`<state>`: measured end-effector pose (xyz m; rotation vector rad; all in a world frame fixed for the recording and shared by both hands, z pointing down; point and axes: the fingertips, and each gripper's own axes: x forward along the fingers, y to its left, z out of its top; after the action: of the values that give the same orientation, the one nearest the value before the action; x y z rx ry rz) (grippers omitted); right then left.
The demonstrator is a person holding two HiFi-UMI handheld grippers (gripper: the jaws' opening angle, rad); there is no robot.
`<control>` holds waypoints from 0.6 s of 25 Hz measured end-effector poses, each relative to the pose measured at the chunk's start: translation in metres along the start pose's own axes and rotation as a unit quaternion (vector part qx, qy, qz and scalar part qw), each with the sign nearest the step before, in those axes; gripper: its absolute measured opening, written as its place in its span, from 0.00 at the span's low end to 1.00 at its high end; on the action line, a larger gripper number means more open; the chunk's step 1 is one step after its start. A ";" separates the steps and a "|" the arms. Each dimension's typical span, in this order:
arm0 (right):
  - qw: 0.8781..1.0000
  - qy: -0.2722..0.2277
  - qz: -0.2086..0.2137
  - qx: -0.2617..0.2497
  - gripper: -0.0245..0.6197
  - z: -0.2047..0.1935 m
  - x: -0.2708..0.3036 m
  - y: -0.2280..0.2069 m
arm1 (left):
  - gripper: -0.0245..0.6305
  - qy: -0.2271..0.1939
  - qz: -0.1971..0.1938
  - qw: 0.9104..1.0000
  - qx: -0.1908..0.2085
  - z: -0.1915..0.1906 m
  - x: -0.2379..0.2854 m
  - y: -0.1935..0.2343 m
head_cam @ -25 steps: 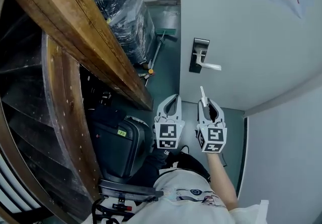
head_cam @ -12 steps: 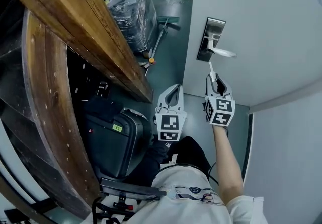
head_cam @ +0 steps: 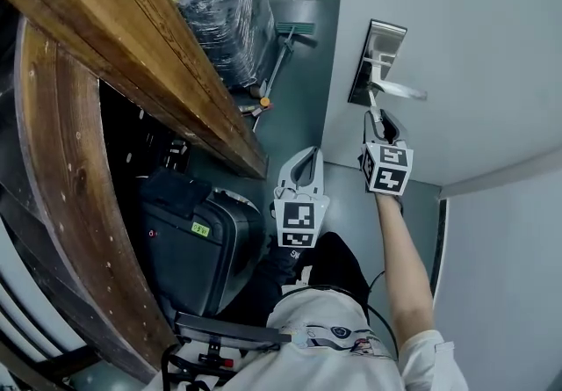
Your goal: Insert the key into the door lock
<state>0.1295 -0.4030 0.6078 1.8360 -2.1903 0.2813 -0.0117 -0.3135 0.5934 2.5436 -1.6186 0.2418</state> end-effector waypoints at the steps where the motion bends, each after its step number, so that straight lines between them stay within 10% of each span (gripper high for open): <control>1: 1.000 0.001 0.000 0.000 0.22 -0.001 0.003 0.000 | 0.04 0.000 0.001 1.000 0.000 -0.001 0.001 0.001; 15: 1.000 0.002 0.003 0.019 0.22 -0.001 0.023 -0.007 | 0.04 0.008 0.006 1.000 0.003 -0.006 0.015 0.015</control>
<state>0.1327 -0.4251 0.6160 1.8481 -2.2029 0.3293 -0.0193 -0.3324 0.6024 2.5301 -1.6306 0.2669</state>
